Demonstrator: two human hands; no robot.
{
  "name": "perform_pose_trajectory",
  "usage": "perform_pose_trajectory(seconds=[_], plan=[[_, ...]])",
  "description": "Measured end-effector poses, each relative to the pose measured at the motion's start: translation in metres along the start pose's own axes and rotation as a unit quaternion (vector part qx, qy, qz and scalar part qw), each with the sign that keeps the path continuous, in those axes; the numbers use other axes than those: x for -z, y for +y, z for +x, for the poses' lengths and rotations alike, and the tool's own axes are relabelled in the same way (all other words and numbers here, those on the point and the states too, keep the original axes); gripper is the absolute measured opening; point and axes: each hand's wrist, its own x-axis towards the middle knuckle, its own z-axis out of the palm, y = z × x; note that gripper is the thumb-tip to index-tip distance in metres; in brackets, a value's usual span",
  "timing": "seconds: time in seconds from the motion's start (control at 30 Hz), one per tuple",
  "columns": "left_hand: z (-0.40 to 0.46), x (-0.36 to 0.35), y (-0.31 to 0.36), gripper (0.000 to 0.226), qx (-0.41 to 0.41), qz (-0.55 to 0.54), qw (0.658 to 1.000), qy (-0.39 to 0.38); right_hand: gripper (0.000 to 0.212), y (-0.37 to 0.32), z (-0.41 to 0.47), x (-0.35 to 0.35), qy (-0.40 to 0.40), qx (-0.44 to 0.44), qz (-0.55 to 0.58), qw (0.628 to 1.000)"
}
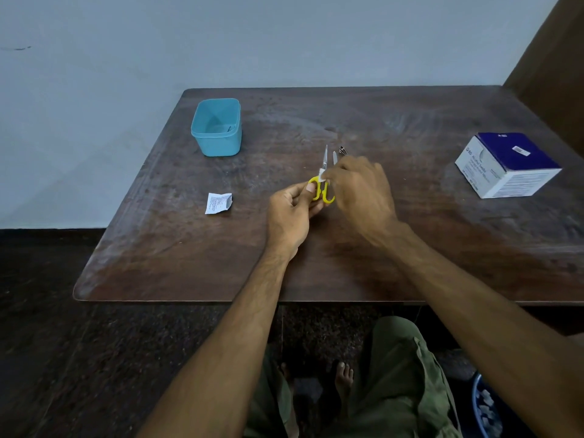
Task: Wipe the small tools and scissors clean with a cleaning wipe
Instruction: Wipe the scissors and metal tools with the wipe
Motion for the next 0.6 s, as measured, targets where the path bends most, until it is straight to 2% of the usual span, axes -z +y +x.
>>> perform_pose_trajectory(seconds=[0.13, 0.3, 0.43, 0.5, 0.6], plan=[[-0.001, 0.000, 0.000, 0.018, -0.002, 0.005, 1.000, 0.002, 0.020, -0.002, 0.014, 0.005, -0.023, -0.029, -0.021, 0.999], [0.000, 0.001, -0.001, 0.019, -0.001, 0.002, 1.000, 0.008, 0.020, -0.005, -0.004, 0.003, -0.006, 0.013, -0.005, 1.000], [0.002, 0.000, -0.002, 0.022, 0.002, 0.009, 1.000, 0.001, 0.022, -0.001, 0.005, 0.007, -0.048, -0.031, -0.022, 0.998], [0.001, 0.001, -0.003, 0.022, 0.000, 0.008, 1.000, 0.001, 0.021, -0.006, 0.007, 0.007, -0.031, -0.035, -0.015, 0.999], [-0.001, 0.003, -0.001, 0.016, -0.003, -0.003, 1.000, -0.014, 0.013, -0.022, 0.001, 0.001, 0.004, 0.004, -0.028, 1.000]])
